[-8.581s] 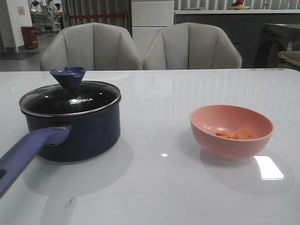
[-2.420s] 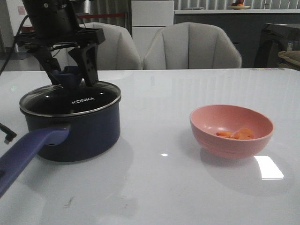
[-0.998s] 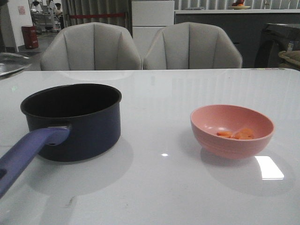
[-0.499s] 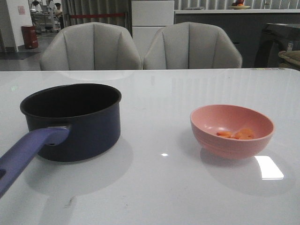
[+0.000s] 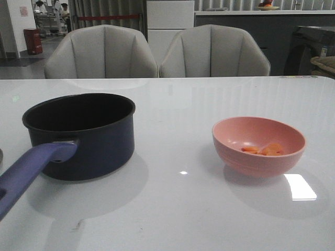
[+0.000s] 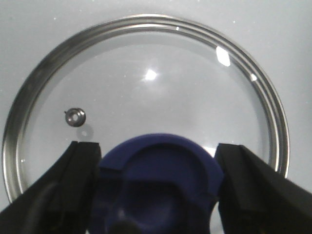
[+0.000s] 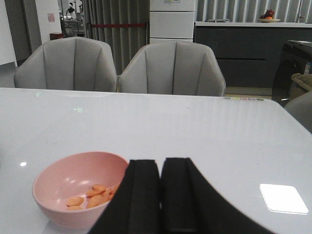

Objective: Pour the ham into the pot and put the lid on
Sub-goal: 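Move the lid beside the pot and set it on the table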

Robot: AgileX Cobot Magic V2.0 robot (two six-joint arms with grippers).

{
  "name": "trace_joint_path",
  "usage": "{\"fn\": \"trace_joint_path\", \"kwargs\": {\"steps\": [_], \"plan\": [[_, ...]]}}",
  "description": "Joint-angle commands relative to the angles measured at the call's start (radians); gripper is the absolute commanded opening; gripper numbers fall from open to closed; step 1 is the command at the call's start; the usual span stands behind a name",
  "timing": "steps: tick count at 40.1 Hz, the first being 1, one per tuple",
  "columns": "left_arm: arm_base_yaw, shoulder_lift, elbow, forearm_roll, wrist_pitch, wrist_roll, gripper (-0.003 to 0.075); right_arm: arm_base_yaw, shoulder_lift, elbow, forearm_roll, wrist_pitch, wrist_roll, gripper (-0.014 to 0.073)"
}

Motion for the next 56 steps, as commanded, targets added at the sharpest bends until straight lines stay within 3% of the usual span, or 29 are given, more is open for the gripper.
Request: {"fn": "trace_joint_path", "kwargs": {"steps": [1, 5, 9, 21, 34, 47, 56], "plan": [[-0.025, -0.023, -0.016, -0.037, -0.015, 0.014, 0.0421, 0.001, -0.020, 0.010, -0.010, -0.083, -0.004, 0.0138], [-0.036, -0.023, -0.016, -0.037, -0.010, 0.015, 0.0583, 0.001, -0.020, 0.010, -0.010, -0.083, -0.004, 0.0138], [-0.046, -0.023, -0.018, -0.037, 0.002, 0.015, 0.0654, 0.001, -0.020, 0.010, -0.010, -0.083, -0.004, 0.0138], [-0.047, -0.044, -0.056, -0.033, 0.079, 0.015, 0.0626, 0.001, -0.020, 0.010, -0.010, -0.083, -0.004, 0.0138], [-0.054, -0.222, -0.056, 0.010, 0.090, 0.016, 0.0626, 0.001, -0.020, 0.010, -0.010, -0.083, -0.004, 0.0138], [-0.141, -0.522, 0.013, 0.017, 0.024, 0.016, 0.0626, 0.001, -0.020, 0.010, -0.010, -0.083, -0.004, 0.0138], [-0.165, -0.815, 0.175, 0.026, -0.066, 0.016, 0.0626, 0.001, -0.020, 0.010, -0.010, -0.083, -0.004, 0.0138]]}}
